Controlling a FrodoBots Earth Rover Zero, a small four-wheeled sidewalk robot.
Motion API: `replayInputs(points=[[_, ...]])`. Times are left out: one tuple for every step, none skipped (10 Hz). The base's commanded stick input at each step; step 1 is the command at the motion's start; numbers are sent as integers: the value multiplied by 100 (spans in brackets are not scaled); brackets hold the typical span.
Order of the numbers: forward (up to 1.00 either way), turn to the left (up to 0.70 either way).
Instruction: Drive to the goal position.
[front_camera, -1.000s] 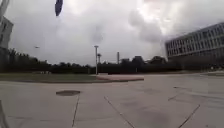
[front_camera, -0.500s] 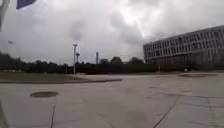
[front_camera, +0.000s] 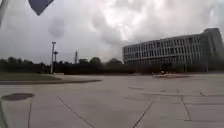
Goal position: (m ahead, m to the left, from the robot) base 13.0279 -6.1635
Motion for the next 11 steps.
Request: replayInputs(points=[[0,-63],[0,-63],[0,-63],[0,-63],[0,-63],[0,-63],[0,-63],[0,0],[0,0],[0,0],[0,0]])
